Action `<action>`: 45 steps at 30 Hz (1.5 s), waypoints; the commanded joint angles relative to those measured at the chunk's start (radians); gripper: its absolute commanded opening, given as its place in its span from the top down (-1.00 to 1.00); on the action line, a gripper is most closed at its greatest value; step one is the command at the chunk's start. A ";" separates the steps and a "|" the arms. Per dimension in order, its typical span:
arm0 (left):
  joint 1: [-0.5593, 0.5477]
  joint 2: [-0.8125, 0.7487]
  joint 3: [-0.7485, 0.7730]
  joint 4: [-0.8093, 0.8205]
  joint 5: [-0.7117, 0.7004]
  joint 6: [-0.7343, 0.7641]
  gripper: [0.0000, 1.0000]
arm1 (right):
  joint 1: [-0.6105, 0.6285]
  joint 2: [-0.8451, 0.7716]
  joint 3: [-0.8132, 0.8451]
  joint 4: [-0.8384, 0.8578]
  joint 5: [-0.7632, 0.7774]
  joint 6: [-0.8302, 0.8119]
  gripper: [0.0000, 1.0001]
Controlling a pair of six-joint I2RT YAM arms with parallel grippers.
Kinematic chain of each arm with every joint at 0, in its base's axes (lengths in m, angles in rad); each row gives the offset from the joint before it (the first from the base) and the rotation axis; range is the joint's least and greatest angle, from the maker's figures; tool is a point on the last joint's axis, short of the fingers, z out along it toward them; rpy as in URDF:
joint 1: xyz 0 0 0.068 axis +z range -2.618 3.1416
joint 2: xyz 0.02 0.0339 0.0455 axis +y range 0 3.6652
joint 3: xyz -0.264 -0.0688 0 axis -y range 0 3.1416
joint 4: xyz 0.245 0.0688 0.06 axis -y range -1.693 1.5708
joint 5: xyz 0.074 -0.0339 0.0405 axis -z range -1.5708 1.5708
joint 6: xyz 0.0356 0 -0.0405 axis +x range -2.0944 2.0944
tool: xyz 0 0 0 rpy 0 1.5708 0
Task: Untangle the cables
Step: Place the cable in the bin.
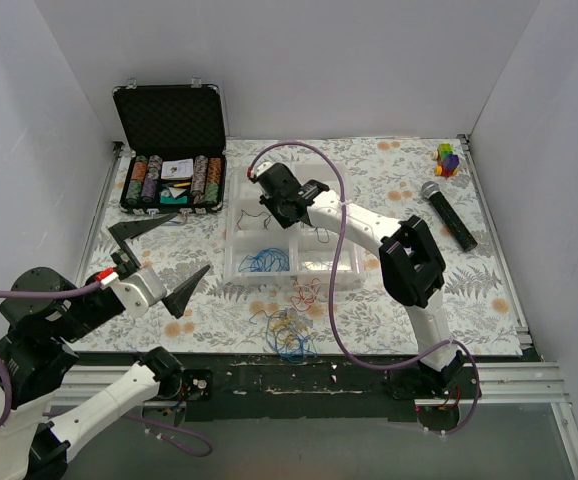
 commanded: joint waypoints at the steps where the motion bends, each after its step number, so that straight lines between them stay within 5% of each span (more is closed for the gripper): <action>1: 0.001 0.011 0.012 -0.003 -0.009 0.001 -0.96 | 0.000 -0.053 -0.012 0.021 -0.006 0.004 0.29; 6: 0.001 0.018 0.028 -0.009 -0.009 -0.002 -0.96 | 0.003 -0.086 -0.039 0.042 -0.024 -0.010 0.10; 23: 0.003 0.014 0.020 -0.013 -0.002 0.013 -0.96 | 0.010 -0.143 -0.134 0.094 -0.038 -0.034 0.13; 45: 0.001 0.008 0.026 -0.019 -0.012 0.011 -0.96 | -0.020 -0.103 -0.079 0.059 -0.063 -0.010 0.97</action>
